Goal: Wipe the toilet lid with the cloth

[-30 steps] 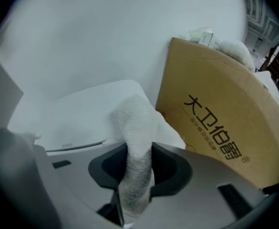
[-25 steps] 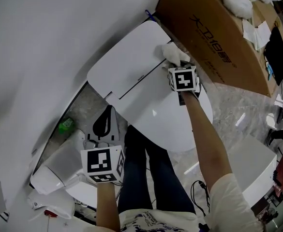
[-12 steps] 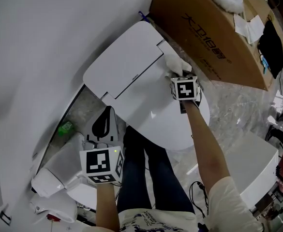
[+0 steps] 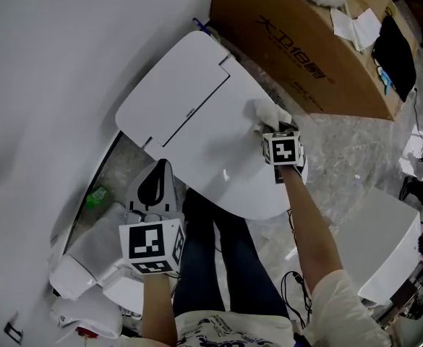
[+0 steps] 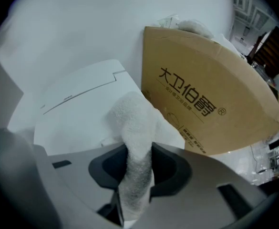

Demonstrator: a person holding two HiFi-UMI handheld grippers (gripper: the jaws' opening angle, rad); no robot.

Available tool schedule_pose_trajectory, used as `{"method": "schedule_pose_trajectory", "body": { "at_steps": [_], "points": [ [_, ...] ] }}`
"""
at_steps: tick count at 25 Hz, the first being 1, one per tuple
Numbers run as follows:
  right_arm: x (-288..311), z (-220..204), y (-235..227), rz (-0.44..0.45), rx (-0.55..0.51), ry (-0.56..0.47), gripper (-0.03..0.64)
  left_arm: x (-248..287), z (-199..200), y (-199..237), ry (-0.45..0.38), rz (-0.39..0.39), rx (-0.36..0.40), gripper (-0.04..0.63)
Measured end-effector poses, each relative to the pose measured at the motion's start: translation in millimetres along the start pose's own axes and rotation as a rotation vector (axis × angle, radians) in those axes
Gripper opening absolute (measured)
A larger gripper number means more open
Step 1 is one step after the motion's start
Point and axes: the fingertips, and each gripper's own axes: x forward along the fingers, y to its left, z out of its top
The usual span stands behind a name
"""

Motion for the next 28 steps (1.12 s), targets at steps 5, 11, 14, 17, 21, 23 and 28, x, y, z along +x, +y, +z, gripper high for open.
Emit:
{"method": "schedule_pose_trajectory", "body": {
  "at_steps": [5,11,14,17,21,23,28],
  "points": [
    [-13,-47,-19,-0.025,0.047,0.025,0.106,-2,2,-13,-0.008,-0.02,0.024,0.009],
    [-27,-88,-36,-0.049,0.081,0.051,0.106,-7,-2,-27,-0.006,-0.041,0.045,0.009],
    [-32,-104,-42,-0.062,0.104,0.061,0.106,-9,-5,-33,-0.006,-0.051,0.053,0.009],
    [-35,-118,-47,-0.072,0.126,0.074,0.106,-11,-7,-36,-0.004,-0.056,0.06,0.009],
    [-42,-134,-52,-0.094,0.164,0.088,0.106,-13,-8,-39,-0.005,-0.064,0.066,0.009],
    [-44,-144,-55,-0.1,0.183,0.094,0.106,-14,-8,-40,-0.008,-0.069,0.071,0.009],
    [-54,-170,-62,-0.133,0.245,0.128,0.106,-17,-9,-42,-0.01,-0.078,0.083,0.009]
  ]
}}
